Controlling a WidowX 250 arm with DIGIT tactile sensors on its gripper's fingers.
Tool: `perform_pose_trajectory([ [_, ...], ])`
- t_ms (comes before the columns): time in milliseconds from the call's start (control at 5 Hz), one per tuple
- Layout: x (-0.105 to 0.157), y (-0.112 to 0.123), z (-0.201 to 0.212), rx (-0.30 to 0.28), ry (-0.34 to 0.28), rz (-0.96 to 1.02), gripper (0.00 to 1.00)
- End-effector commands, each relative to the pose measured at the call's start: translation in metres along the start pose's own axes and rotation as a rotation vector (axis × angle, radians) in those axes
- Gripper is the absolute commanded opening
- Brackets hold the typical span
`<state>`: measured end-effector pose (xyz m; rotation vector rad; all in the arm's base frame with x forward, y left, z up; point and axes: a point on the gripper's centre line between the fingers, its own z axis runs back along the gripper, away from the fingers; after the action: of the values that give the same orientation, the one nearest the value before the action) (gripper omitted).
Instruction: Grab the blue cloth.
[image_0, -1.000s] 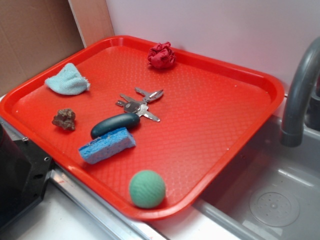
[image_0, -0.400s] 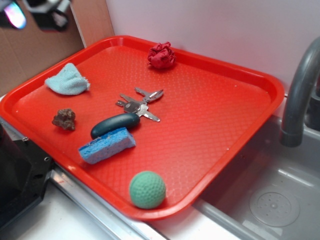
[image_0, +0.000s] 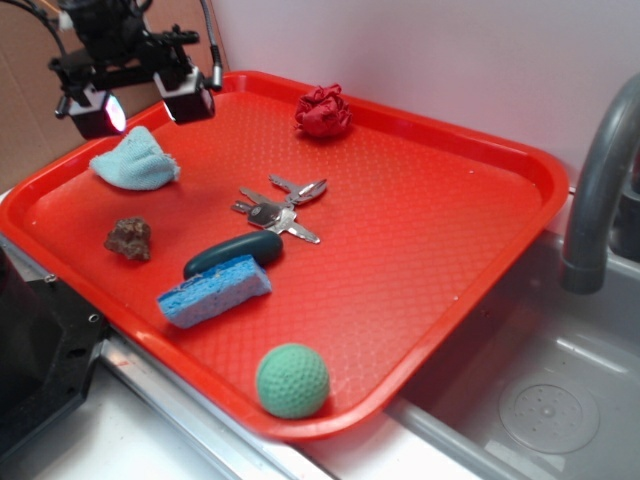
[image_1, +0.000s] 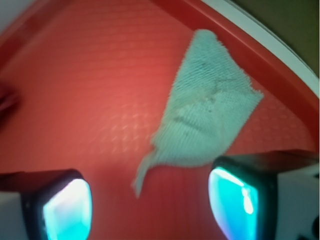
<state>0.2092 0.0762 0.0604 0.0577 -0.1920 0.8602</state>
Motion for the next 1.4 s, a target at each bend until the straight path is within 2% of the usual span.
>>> perform_pose_trajectory([
  [0, 0.015, 0.034, -0.020, 0.019, 0.022, 0.041, 1.00],
  [200, 0.022, 0.038, -0.033, 0.037, 0.032, 0.000, 1.00],
  [400, 0.023, 0.040, -0.035, 0.037, 0.042, -0.031, 0.00],
  [600, 0.024, 0.040, -0.030, 0.030, 0.054, -0.084, 0.00],
  [800, 0.028, 0.036, -0.005, -0.027, 0.072, -0.205, 0.00],
  [1000, 0.026, 0.029, 0.020, -0.044, 0.086, -0.313, 0.00],
  [1200, 0.009, -0.001, 0.074, -0.050, 0.070, -0.506, 0.00],
])
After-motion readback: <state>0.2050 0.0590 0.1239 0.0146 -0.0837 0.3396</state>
